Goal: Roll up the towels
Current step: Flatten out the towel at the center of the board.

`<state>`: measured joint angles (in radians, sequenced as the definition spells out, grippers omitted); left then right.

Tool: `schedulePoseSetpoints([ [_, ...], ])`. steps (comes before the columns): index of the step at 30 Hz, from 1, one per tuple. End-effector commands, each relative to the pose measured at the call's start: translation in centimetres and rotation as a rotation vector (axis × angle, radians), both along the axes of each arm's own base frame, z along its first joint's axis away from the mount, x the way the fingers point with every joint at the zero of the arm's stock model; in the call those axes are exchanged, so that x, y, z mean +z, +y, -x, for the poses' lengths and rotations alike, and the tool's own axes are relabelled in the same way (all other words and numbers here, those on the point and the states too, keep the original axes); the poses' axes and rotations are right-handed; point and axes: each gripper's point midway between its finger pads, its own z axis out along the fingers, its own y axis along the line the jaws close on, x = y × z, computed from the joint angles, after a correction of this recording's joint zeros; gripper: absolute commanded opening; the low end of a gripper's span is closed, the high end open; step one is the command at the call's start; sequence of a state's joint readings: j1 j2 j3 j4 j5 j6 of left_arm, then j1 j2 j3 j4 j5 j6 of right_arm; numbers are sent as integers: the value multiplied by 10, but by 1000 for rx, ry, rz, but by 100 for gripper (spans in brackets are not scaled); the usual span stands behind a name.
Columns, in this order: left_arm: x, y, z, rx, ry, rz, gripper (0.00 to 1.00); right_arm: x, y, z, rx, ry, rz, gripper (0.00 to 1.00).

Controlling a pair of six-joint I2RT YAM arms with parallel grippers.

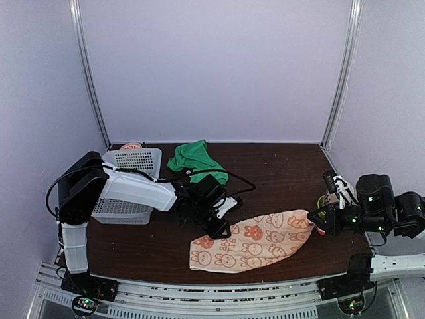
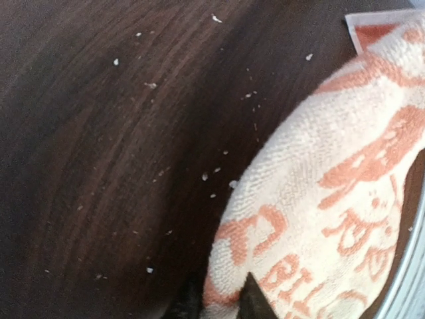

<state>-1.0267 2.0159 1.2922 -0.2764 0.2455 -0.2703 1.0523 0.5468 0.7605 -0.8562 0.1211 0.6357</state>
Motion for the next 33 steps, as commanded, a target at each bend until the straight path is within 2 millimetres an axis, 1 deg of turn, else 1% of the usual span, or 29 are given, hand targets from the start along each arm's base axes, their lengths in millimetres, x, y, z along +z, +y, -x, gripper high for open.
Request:
schedulePoseSetpoints([
  [1, 41, -8, -29, 41, -153, 45, 11, 23, 3, -11, -31, -64, -34, 0],
  [2, 57, -7, -40, 63, -201, 48, 4, 29, 2, -14, -41, -83, -29, 0],
  [3, 78, -5, -55, 92, -255, 57, 0, 40, 2, -19, -55, -118, -27, 0],
  [4, 112, -4, -73, 131, -326, 91, 0, 51, -1, -27, -85, -159, -11, 0],
  [5, 128, 1, -87, 161, -368, 92, 0, 65, -1, -32, -96, -196, -3, 0],
  [6, 171, 4, -103, 200, -441, 143, 0, 80, -1, -39, -115, -236, 14, 0],
  [7, 204, 10, -114, 237, -504, 176, 0, 98, -1, -43, -121, -277, 19, 0],
  [8, 232, 17, -121, 273, -569, 201, 0, 113, 1, -46, -117, -311, 24, 0],
  [9, 258, 24, -123, 296, -630, 232, 0, 123, 5, -46, -95, -327, 15, 0],
  [10, 274, 31, -121, 316, -668, 263, 0, 129, 11, -44, -63, -340, 5, 0],
  [11, 282, 37, -116, 326, -687, 298, 1, 129, 17, -42, -29, -343, -8, 0],
  [12, 280, 42, -110, 334, -687, 329, 7, 122, 23, -39, 1, -335, -10, 0],
  [13, 269, 46, -102, 334, -675, 346, 20, 107, 27, -37, 21, -312, -2, 0],
  [14, 250, 47, -95, 328, -648, 357, 39, 90, 28, -36, 31, -286, 14, 0],
  [15, 223, 51, -87, 331, -602, 332, 55, 69, 29, -35, 33, -248, 35, 0],
  [16, 195, 56, -81, 336, -550, 299, 64, 47, 29, -33, 34, -210, 48, 0],
  [17, 165, 61, -73, 342, -489, 263, 70, 28, 28, -31, 30, -178, 55, 0],
  [18, 141, 66, -66, 351, -446, 232, 74, 11, 27, -29, 22, -151, 50, 0],
  [19, 122, 70, -56, 354, -412, 208, 78, -2, 26, -28, 12, -127, 45, 0],
  [20, 110, 73, -49, 362, -388, 192, 84, -14, 25, -26, 2, -107, 36, 0],
  [21, 99, 77, -43, 365, -374, 167, 92, -23, 24, -25, -10, -90, 28, 0],
  [22, 92, 81, -40, 369, -366, 144, 97, -31, 22, -25, -21, -78, 29, 0],
  [24, 86, 86, -37, 376, -353, 110, 98, -41, 20, -25, -36, -66, 28, 0],
  [26, 87, 89, -35, 377, -348, 101, 98, -48, 20, -26, -48, -60, 26, 0],
  [30, 107, 93, -39, 393, -376, 94, 98, -58, 18, -27, -60, -53, 48, 0],
  [33, 123, 91, -56, 419, -415, 64, 98, -68, 16, -27, -61, -44, 72, 0],
])
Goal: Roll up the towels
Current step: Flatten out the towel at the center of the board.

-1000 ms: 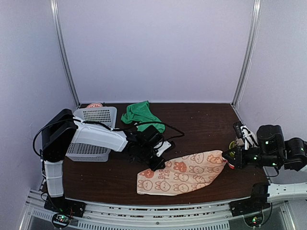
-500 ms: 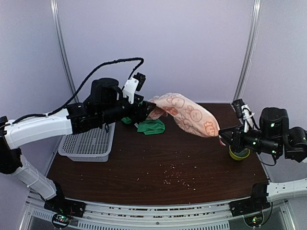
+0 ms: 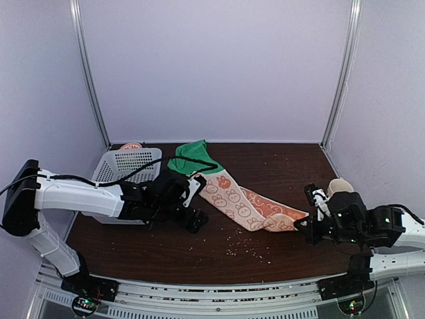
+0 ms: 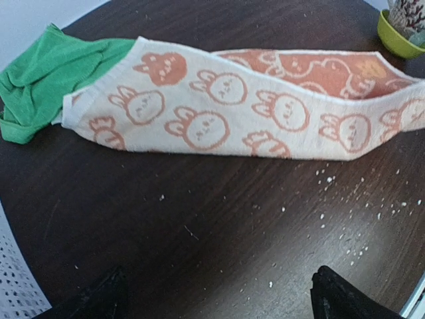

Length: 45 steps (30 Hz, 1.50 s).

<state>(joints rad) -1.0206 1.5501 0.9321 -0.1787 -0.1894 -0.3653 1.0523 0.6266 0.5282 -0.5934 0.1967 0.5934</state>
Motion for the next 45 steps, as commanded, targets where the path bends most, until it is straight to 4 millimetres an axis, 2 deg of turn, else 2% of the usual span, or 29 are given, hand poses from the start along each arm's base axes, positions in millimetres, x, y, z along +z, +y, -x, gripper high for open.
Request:
schedulePoseSetpoints([
  [1, 52, -16, -40, 80, -87, 38, 97, -6, 0, -4, -29, -7, -15, 0],
  [3, 58, -25, -70, 135, -69, 30, 93, -10, -1, -5, -41, -7, -14, 0],
  [5, 67, -32, -108, 226, -47, 34, 88, -12, -1, -6, -47, -7, -17, 0],
  [9, 75, -34, -172, 418, -48, 9, 88, -12, -3, -8, -68, -13, -34, 0],
  [11, 71, -38, -191, 468, -50, 5, 83, -11, -3, -9, -80, -23, -49, 0],
  [14, 56, -47, -212, 500, -16, 5, 77, -8, 1, -10, -83, -28, -88, 0],
  [16, 43, -53, -222, 508, 10, 4, 76, -9, 7, -9, -73, -15, -127, 0],
  [20, 12, -68, -233, 506, 60, 34, 77, -20, 19, -5, -48, 29, -163, 0],
  [23, -2, -77, -237, 501, 82, 49, 77, -27, 24, -3, -33, 48, -156, 0],
  [28, -27, -83, -239, 505, 110, 41, 81, -23, 31, -2, -1, 46, -151, 0],
  [32, -40, -87, -241, 508, 121, 42, 91, -20, 38, 1, 30, 49, -164, 0],
  [34, -44, -89, -242, 501, 121, 42, 93, -19, 44, 4, 53, 58, -177, 0],
  [35, -48, -90, -241, 495, 121, 33, 92, -19, 46, 5, 63, 63, -176, 0],
  [37, -51, -89, -241, 488, 96, 2, 81, -20, 49, 8, 79, 68, -170, 0],
  [41, -49, -81, -238, 489, 65, -46, 74, -17, 52, 9, 87, 62, -166, 0],
  [44, -57, -74, -229, 483, 93, -90, 63, -12, 52, 9, 88, 52, -172, 0],
  [45, -61, -72, -224, 480, 109, -100, 63, -9, 53, 9, 89, 50, -177, 0],
])
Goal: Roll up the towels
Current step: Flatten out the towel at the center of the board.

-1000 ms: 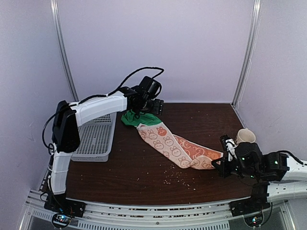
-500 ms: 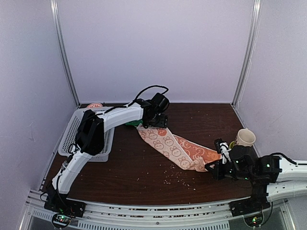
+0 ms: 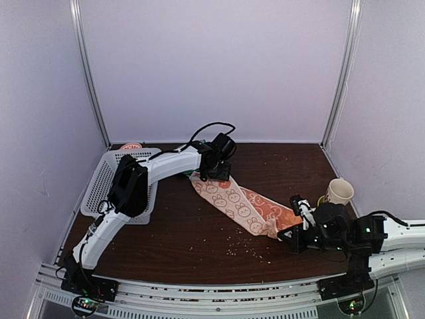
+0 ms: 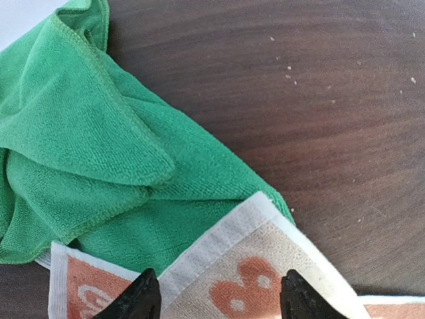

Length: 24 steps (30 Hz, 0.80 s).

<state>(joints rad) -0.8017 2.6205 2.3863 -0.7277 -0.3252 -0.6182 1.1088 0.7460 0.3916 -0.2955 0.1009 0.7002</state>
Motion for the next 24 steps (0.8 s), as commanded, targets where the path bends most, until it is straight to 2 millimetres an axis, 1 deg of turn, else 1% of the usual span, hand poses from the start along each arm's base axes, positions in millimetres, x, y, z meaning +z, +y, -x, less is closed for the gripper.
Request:
schedulePoseSetpoints([
  [1, -7, 10, 17, -11, 35, -54, 64, 28, 10, -2, 18, -45, -56, 0],
  [3, -17, 16, 26, -2, 71, -61, 64, 33, 11, -2, 21, -51, -65, 0],
  [4, -18, 18, 29, -1, 78, -67, 62, 35, 11, -2, 21, -53, -69, 0],
  [5, -20, 19, 32, -2, 87, -68, 56, 35, 12, -1, 22, -53, -70, 0],
  [8, -18, 22, 39, -4, 100, -63, 32, 37, 13, 3, 29, -52, -71, 0],
  [10, -15, 25, 44, -6, 100, -53, 12, 37, 13, 5, 29, -51, -69, 0],
  [11, -10, 26, 47, -4, 97, -45, 1, 36, 13, 7, 32, -49, -67, 0],
  [12, -6, 27, 51, -6, 88, -39, 0, 36, 12, 9, 31, -48, -64, 0],
  [13, 8, 26, 56, -12, 65, -20, 0, 36, 11, 10, 28, -46, -64, 0],
  [14, 11, 26, 65, -23, 52, -18, 0, 34, 10, 11, 22, -44, -61, 0],
  [16, 23, 27, 81, -38, 28, -8, 0, 32, 8, 14, 20, -36, -55, 0],
  [18, 31, 32, 99, -42, 20, -3, 0, 28, 5, 18, 20, -27, -43, 0],
  [20, 33, 39, 116, -41, 21, 1, 0, 21, 2, 22, 24, -13, -26, 0],
  [22, 28, 46, 132, -37, 41, 1, 0, 12, -1, 26, 27, 5, -8, 0],
  [24, 22, 52, 146, -36, 64, -7, 5, 4, -4, 29, 27, 21, 10, 0],
])
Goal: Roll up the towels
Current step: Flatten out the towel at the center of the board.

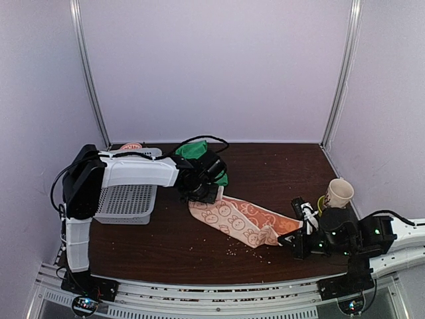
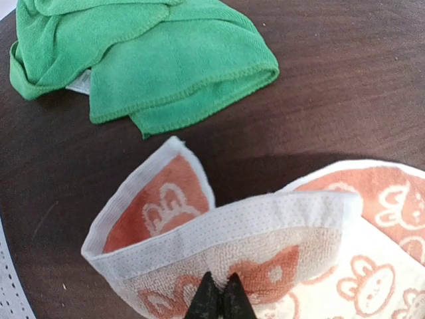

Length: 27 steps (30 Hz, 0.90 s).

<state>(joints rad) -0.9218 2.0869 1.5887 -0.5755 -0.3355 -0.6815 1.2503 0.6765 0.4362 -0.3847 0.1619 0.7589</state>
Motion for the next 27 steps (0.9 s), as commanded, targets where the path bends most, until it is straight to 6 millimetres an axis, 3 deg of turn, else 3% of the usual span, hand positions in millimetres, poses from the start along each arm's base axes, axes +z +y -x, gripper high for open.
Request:
schedulePoseSetpoints([
  [1, 1, 5, 21, 28, -6, 41, 9, -21, -14, 4, -32, 33, 57, 0],
  [3, -1, 10, 27, 37, 3, 35, 19, -27, -16, 6, -35, 46, 63, 0],
  [7, 6, 10, 31, 44, 0, 46, 48, -28, -16, 7, -41, 54, 48, 0],
  [12, 32, 5, 29, 63, -45, 36, 76, -21, -13, 6, -43, 43, 36, 0],
  [19, 68, -20, 30, 52, -123, 62, 83, -18, -10, 6, -40, 37, 24, 0],
  [22, 64, -30, 23, 55, -122, 36, 82, -19, -10, 6, -40, 38, 23, 0],
  [27, 41, -44, 11, 59, -103, -43, 81, -18, -9, 7, -40, 39, 11, 0],
])
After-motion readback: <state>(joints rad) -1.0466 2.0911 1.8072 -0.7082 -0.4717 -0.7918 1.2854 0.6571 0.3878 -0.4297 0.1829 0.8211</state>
